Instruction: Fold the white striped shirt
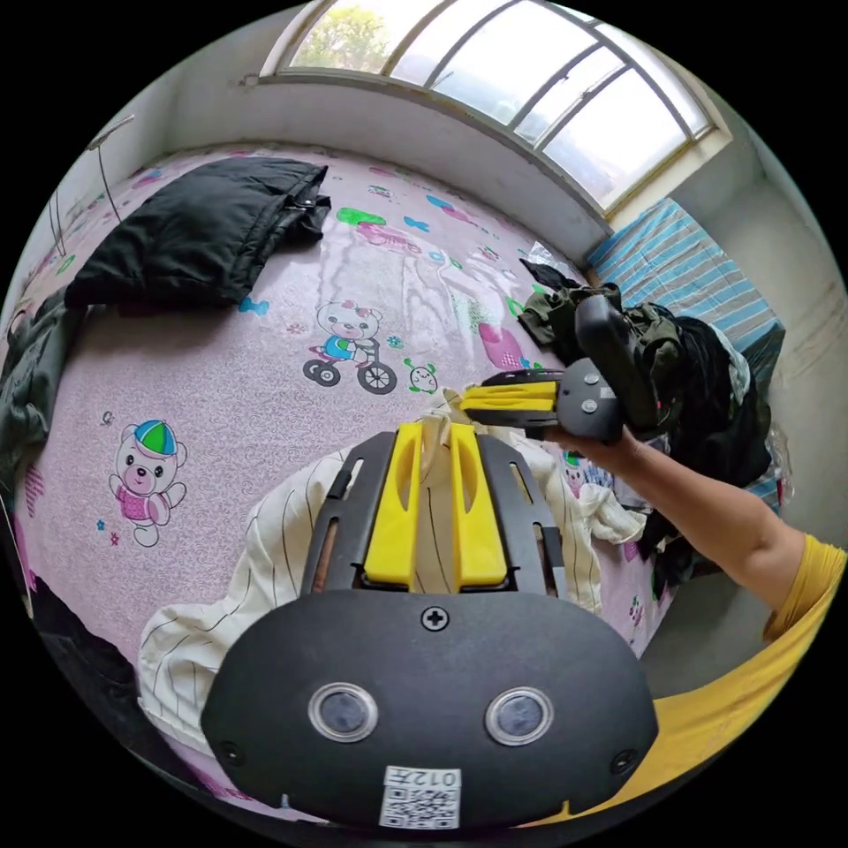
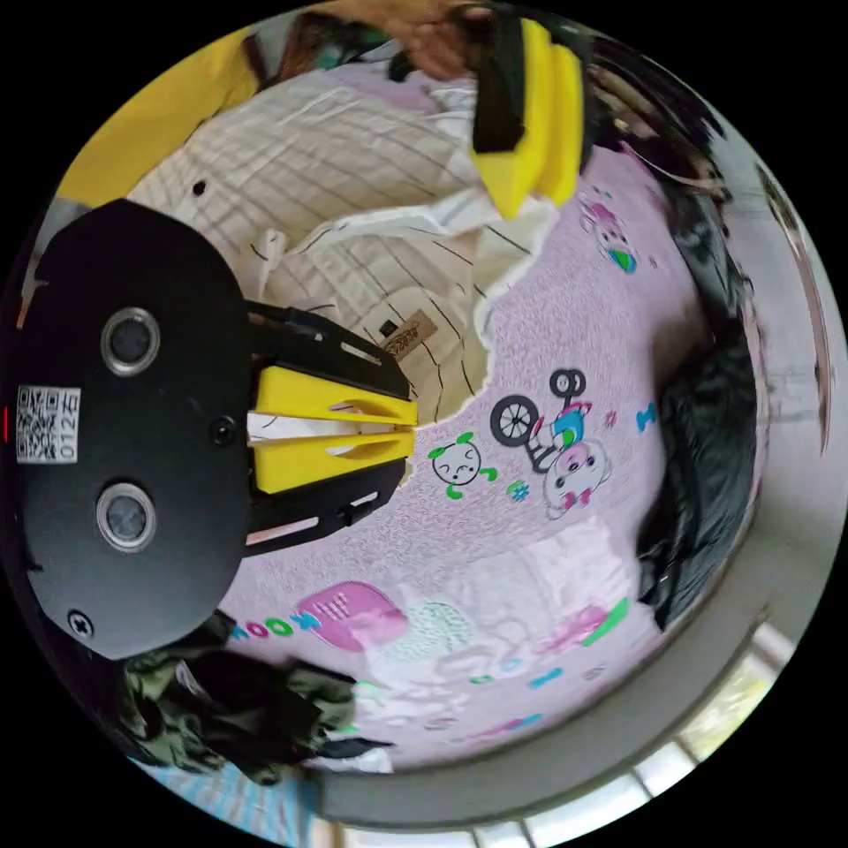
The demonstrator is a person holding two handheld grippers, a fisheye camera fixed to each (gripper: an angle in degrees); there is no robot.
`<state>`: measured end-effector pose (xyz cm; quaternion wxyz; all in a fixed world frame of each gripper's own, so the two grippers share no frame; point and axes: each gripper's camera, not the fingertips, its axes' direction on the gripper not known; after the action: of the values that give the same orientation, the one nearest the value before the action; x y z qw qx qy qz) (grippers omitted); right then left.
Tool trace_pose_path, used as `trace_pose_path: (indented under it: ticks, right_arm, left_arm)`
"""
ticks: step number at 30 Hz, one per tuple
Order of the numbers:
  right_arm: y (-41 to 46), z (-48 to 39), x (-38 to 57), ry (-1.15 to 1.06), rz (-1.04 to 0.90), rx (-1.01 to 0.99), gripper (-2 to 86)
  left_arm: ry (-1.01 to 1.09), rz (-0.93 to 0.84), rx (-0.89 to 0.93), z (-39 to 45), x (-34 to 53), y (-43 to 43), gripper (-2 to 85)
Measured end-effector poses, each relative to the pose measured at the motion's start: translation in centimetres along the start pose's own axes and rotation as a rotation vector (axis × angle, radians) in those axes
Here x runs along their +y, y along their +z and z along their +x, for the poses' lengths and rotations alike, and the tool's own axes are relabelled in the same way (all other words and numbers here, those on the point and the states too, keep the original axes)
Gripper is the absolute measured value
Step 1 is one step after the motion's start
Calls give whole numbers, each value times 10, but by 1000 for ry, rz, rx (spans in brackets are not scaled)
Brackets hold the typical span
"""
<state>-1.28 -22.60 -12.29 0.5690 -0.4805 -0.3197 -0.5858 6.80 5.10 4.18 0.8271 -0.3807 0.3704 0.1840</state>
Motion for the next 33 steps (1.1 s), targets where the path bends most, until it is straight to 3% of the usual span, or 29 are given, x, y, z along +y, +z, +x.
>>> trace_pose_path:
  ticks: [5,12,15,21,24,29,33]
  right_arm:
    - [15,46,0,173,21,-131,18]
    - [31,88,13,332,49,-275,21]
    - [34,96,20,298,56,-306,21]
    - [-5,117,53,288,307,-355,19]
    - [-19,116,78,277,363,-339,14]
    - [-6,76,116,148,264,-184,6]
    - [29,59,108,89,116,-91,1]
  left_arm:
    - [-24,287,-3,2,7,-29,13]
    - [45,-95,-1,8,12,44,5]
    - [28,-149,-49,3,-4,75,4]
    - [-65,-310,-94,-23,-44,130,5]
    - [-102,-328,-35,-35,-53,138,5]
    - [-47,-227,109,-32,-54,120,4]
    - [-29,-298,5,-35,-57,143,4]
